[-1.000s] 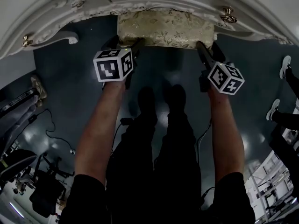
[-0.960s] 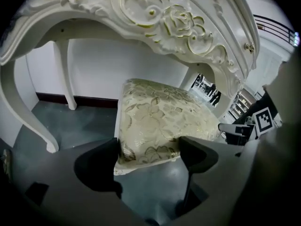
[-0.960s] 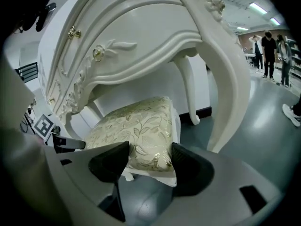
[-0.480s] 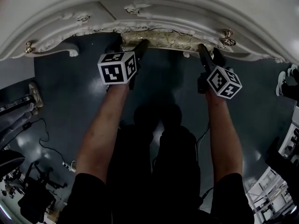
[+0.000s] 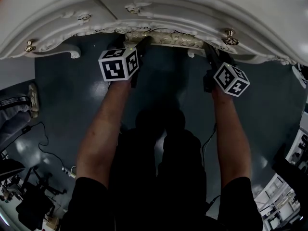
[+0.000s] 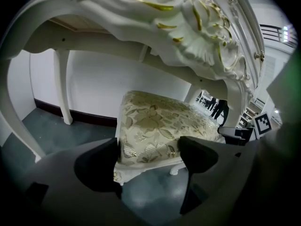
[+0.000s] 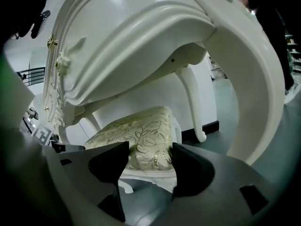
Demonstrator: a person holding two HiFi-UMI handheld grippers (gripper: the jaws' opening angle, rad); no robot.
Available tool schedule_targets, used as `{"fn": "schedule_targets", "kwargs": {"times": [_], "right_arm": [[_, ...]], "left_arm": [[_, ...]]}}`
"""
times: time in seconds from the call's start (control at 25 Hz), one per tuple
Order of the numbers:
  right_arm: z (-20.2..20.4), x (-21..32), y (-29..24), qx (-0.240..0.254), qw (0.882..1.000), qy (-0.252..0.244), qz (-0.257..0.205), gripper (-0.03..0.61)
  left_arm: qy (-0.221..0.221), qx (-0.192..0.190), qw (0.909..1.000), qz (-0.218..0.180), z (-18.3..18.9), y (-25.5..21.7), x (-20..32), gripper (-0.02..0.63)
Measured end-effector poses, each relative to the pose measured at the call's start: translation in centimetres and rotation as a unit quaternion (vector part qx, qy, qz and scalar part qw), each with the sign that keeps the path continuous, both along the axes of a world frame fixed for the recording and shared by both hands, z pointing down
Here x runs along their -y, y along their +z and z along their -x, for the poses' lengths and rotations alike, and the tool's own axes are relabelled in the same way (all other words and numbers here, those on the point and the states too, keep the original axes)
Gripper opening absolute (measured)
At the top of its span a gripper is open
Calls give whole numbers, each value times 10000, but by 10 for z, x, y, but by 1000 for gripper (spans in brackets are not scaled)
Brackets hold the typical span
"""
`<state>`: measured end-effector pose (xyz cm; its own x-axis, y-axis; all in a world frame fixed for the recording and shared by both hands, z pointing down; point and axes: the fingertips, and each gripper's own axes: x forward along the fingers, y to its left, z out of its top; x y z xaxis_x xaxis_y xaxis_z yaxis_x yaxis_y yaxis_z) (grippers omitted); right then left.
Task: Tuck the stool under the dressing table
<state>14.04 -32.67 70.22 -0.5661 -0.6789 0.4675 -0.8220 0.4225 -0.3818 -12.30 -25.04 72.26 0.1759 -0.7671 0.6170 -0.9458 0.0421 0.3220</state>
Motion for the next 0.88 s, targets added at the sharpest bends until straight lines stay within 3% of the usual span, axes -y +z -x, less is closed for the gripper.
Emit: {"fn": "schedule_targets", "kwargs": {"times": [0.12, 0.2, 0.4, 0.64, 0.88], "right_arm": [[-3, -4, -4, -125, 9999, -37, -28, 301], [-6, -8, -7, -304, 9995, -57, -113, 278], [-17, -20, -1, -571, 9983, -40, -56, 124], [-11, -15, 2, -529, 9983, -229, -94, 106], [-14, -17, -1, -390, 9992, -90, 15, 104]], "left_arm": [[22, 130, 9999, -29, 0, -5, -4, 413], [-8, 383, 9992, -64, 0, -10, -7, 369], [-61, 569, 9984, -30, -1, -10, -12, 330], [-146, 601, 9981, -34, 2, -7, -5, 327], [-239, 621, 9978, -43, 4, -15, -8, 325]]}}
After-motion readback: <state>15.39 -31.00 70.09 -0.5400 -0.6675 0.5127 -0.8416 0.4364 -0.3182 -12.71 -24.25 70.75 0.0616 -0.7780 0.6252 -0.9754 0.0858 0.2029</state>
